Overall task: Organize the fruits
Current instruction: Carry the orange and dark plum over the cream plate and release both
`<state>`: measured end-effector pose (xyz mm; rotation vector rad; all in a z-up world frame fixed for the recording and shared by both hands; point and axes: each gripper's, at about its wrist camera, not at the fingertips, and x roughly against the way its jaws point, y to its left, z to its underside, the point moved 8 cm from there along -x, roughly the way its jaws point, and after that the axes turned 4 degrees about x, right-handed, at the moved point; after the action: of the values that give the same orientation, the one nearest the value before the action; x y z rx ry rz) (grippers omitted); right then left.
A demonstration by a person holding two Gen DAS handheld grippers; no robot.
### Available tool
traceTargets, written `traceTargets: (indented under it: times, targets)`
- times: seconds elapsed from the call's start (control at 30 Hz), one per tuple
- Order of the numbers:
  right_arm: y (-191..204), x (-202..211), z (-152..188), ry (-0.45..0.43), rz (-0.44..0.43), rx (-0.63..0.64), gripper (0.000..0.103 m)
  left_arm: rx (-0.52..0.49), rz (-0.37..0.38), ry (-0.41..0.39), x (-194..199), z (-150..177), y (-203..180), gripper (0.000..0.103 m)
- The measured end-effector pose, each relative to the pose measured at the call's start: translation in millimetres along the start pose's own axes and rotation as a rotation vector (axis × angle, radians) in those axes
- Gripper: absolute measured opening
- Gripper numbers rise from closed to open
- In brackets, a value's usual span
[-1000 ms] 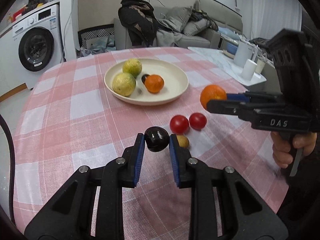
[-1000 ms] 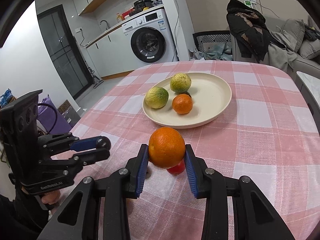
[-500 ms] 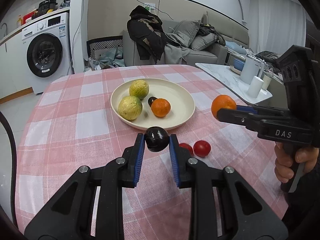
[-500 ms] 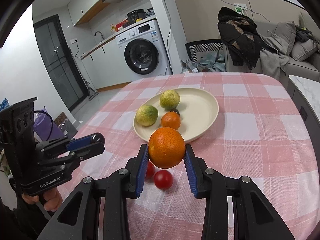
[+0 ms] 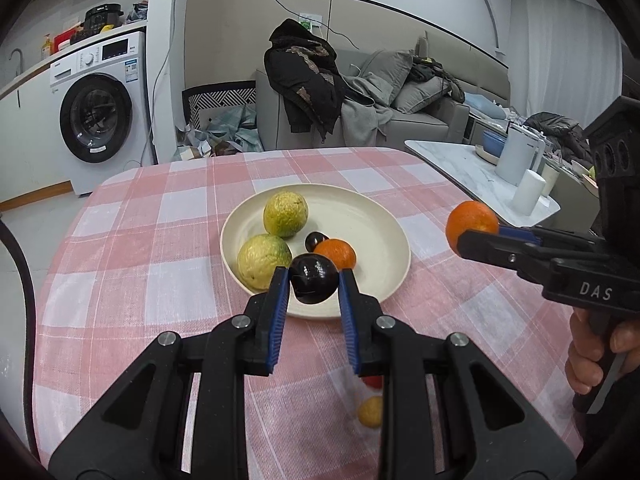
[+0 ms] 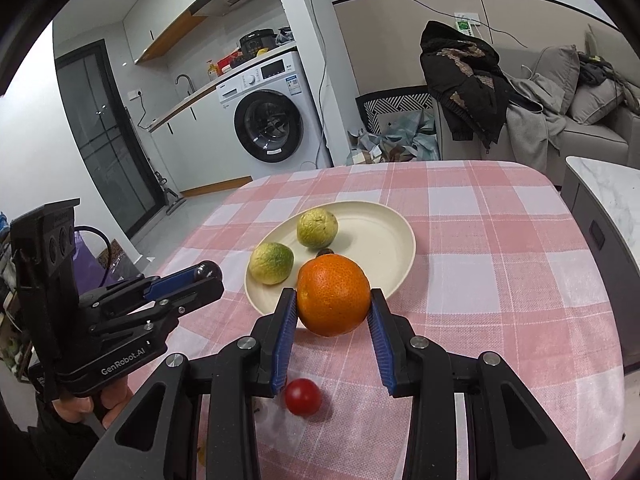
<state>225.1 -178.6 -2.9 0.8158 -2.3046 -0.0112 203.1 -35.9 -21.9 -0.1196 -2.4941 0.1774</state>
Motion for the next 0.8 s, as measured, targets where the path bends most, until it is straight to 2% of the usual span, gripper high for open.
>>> traceTargets:
  times: [0.33,0.8]
  targets:
    - [-11,-10,-17,-0.035,0.013,-0.042,0.036,0.028,-0.011,0.009,-32,-5,9,0.022]
    - [-16,-53,-4,0.058,0.026,-0.043,0.037,-0.003,-0.032,0.04,-61,4,10,0.022]
